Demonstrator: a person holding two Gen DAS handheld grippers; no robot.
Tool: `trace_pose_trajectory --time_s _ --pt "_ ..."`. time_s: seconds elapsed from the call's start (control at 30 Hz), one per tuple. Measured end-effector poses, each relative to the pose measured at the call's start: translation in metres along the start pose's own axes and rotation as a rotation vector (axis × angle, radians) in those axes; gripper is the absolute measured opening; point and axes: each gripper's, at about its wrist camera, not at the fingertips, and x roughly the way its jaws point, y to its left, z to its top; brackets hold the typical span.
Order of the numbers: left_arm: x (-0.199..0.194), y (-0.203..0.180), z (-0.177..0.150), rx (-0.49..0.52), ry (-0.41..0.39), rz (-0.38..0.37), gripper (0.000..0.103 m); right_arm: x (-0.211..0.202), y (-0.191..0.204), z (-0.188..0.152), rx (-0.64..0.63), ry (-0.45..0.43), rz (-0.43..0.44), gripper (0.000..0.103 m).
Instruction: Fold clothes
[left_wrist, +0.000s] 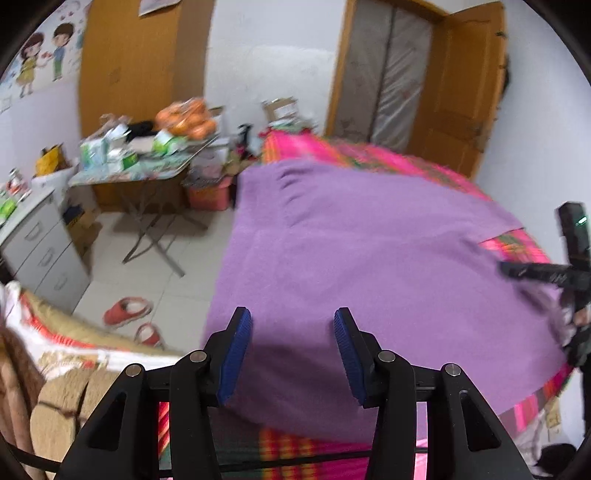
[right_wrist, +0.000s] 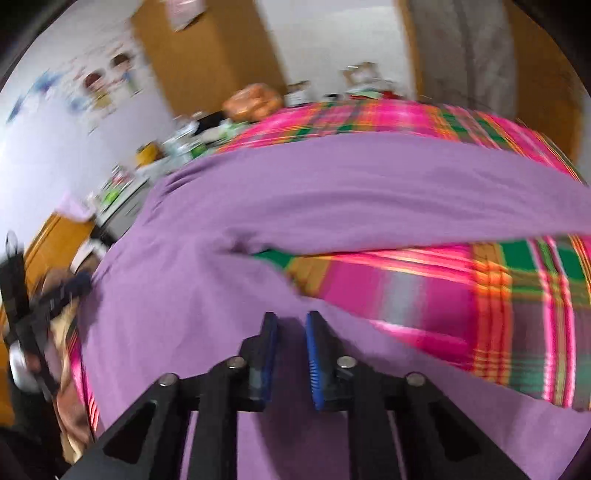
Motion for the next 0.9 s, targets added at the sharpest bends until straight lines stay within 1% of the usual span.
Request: trace_pose_trajectory --time_s 0.07,0.13,0.27,0.3,0.37,0.4,0.47,0.5,0.6,0.63,0.67,0.77,0.9 --pt "-0.004 0.004 -0.005 0.004 -0.018 -0.017 0.048 -0.005 -0.012 -0.001 0.043 -0.007 -0.025 0.014" --pt "-0.007 0.008 -0.005 -0.001 -0.024 -0.037 0.048 -0.018 -0.014 -0.002 0.031 -0.015 -0.06 0.015" --pt "-0.008 0.016 0.002 -0.011 -0.023 -0.057 0.048 -0.054 0.001 0.01 -0.033 -0.137 -0.066 0.017" --pt "-0.009 0.017 0.007 -0.006 -0.027 -0.058 0.048 -0.063 0.005 0.013 -0.05 -0.168 -0.068 0.018" --pt "-0.009 0.019 0.022 0.006 -0.037 -0.077 0.048 -0.076 0.016 0.02 -0.105 -0.23 -0.075 0.025" --pt "-0.009 0.021 0.03 0.009 -0.04 -0.09 0.048 -0.077 0.02 0.025 -0.133 -0.231 -0.08 0.027" --pt "-0.002 0.027 0.048 -0.005 -0.03 -0.131 0.048 -0.073 0.025 0.035 -0.173 -0.207 -0.079 0.028" --pt "0.003 0.03 0.055 -0.008 -0.024 -0.14 0.049 -0.07 0.027 0.041 -0.187 -0.2 -0.075 0.028" --pt "0.031 0.044 0.088 -0.02 0.02 -0.171 0.051 -0.059 0.03 0.06 -0.228 -0.181 -0.064 0.028" --pt "0.044 0.05 0.096 -0.035 0.046 -0.188 0.052 -0.055 0.031 0.066 -0.242 -0.174 -0.06 0.028" --pt "0.056 0.056 0.103 -0.053 0.071 -0.2 0.052 -0.051 0.032 0.072 -0.256 -0.168 -0.056 0.028" --pt "0.093 0.076 0.122 -0.124 0.127 -0.203 0.052 -0.04 0.035 0.09 -0.297 -0.148 -0.045 0.028" --pt "0.131 0.095 0.14 -0.228 0.168 -0.28 0.052 -0.013 0.035 0.109 -0.351 -0.105 -0.025 0.028"
